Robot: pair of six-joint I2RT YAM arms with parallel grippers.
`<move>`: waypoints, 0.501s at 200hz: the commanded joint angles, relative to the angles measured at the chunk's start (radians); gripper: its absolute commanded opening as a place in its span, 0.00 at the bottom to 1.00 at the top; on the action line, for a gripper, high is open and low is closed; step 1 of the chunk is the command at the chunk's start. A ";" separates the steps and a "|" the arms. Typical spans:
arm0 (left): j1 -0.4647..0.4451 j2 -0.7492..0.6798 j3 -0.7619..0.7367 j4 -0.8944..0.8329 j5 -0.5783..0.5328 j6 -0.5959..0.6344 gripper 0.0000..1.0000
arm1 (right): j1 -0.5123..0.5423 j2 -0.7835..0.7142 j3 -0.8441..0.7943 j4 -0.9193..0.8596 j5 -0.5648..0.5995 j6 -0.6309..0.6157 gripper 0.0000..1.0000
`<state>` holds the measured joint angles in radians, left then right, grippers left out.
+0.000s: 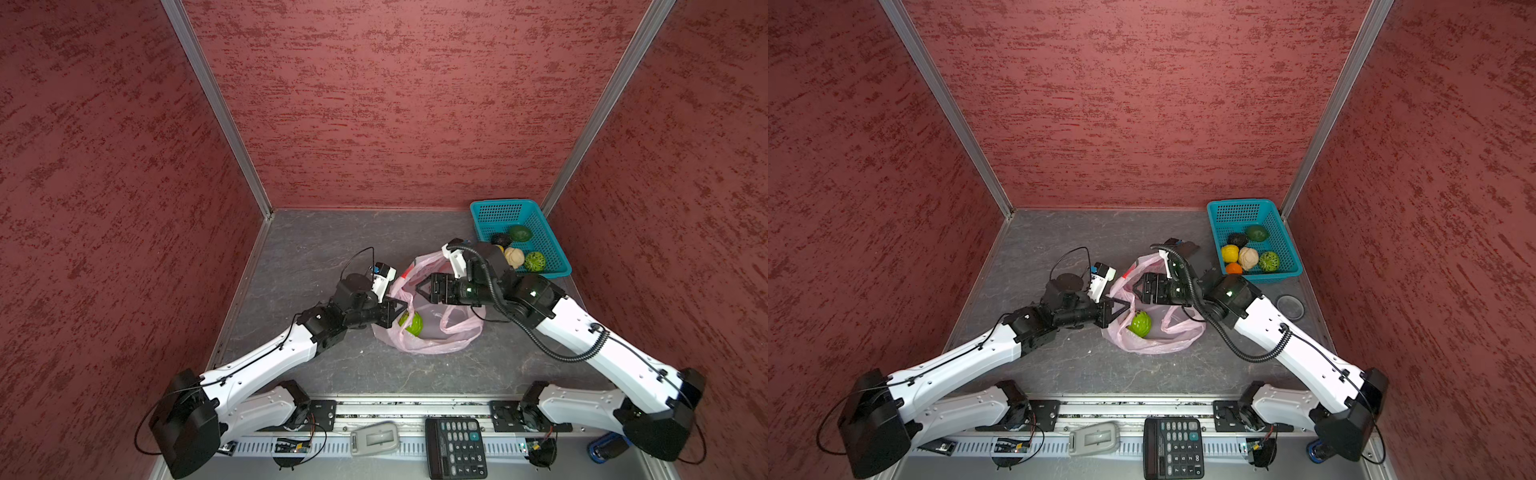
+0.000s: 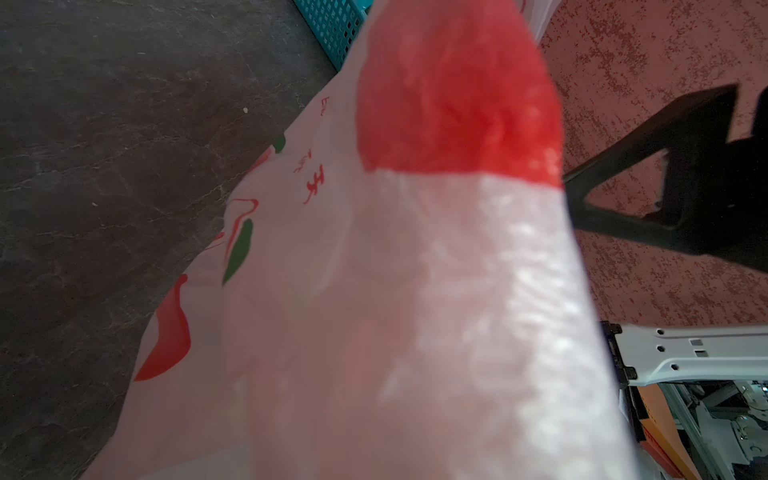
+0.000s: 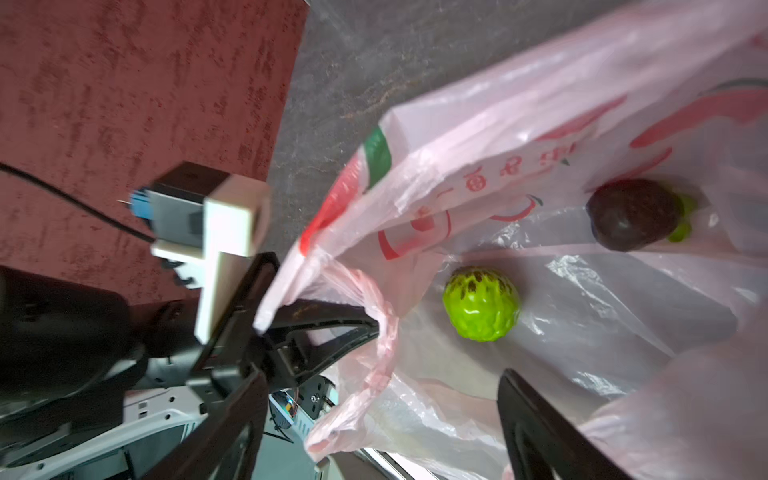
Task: Untie the knot of the plastic bag and take out the fruit
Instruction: 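Move the empty right gripper back into the bag opening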
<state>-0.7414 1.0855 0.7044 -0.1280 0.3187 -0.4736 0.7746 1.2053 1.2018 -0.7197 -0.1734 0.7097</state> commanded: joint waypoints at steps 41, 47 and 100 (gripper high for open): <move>0.004 -0.023 0.004 0.026 0.020 0.008 0.00 | 0.008 0.090 -0.158 0.190 0.156 0.125 0.84; 0.004 -0.023 0.003 0.029 0.021 0.007 0.00 | 0.009 0.104 -0.166 0.204 0.160 0.131 0.84; 0.004 -0.021 0.008 0.032 0.020 0.006 0.00 | 0.075 0.173 -0.202 0.189 0.263 0.081 0.83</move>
<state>-0.7406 1.0782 0.7044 -0.1150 0.3336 -0.4744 0.8268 1.3758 1.0275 -0.5587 0.0128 0.8001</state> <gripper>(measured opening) 0.050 0.833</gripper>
